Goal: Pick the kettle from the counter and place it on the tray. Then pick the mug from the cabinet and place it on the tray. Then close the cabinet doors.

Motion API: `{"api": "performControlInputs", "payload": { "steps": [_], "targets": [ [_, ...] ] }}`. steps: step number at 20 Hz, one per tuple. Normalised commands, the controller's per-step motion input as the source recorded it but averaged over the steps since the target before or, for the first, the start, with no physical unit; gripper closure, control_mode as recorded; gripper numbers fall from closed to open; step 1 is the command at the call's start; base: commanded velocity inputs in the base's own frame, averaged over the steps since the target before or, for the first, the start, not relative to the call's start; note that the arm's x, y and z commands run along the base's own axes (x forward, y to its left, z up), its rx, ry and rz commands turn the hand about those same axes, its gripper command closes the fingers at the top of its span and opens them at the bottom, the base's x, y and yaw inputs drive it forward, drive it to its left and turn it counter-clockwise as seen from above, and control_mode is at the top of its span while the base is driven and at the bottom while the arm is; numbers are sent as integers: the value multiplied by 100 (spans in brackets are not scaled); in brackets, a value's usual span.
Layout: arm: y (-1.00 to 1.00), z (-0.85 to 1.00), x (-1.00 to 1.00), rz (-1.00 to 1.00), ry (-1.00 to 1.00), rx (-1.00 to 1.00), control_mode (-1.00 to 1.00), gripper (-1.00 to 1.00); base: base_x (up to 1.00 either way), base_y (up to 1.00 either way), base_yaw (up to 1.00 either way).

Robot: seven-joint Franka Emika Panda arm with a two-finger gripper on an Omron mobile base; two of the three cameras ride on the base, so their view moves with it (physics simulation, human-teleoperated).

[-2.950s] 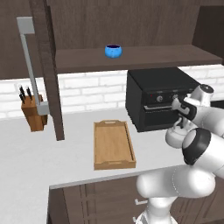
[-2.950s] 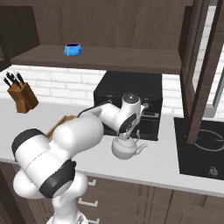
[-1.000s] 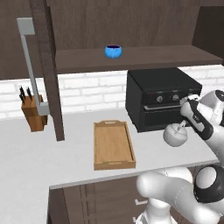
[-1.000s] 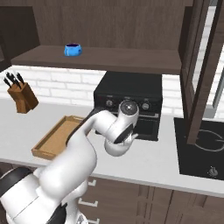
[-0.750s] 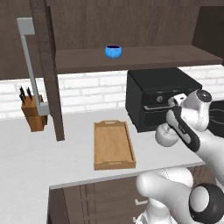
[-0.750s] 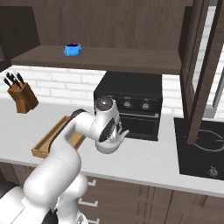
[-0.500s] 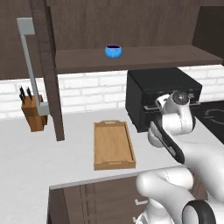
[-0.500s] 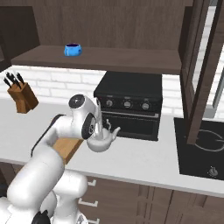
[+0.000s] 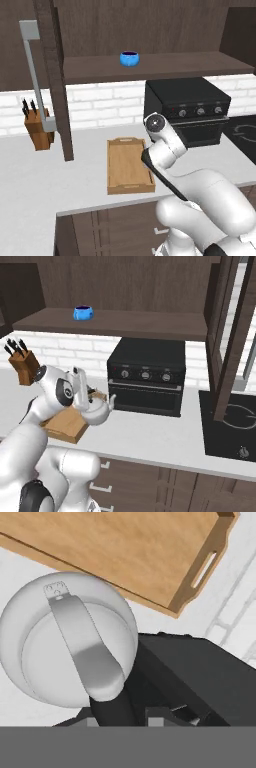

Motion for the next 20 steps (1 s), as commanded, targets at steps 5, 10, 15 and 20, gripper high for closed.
{"api": "performControlInputs", "payload": {
  "steps": [5,10,15,20],
  "targets": [
    [76,30,25,0,16,-9,-100,100,0,0,0],
    [53,9,35,-1,12,-1,-100,100,0,0,0],
    [34,-13,32,-2,0,0,-100,100,0,0,0],
    [18,-17,30,-1,0,0,-100,100,0,0,0]
  ]
}}
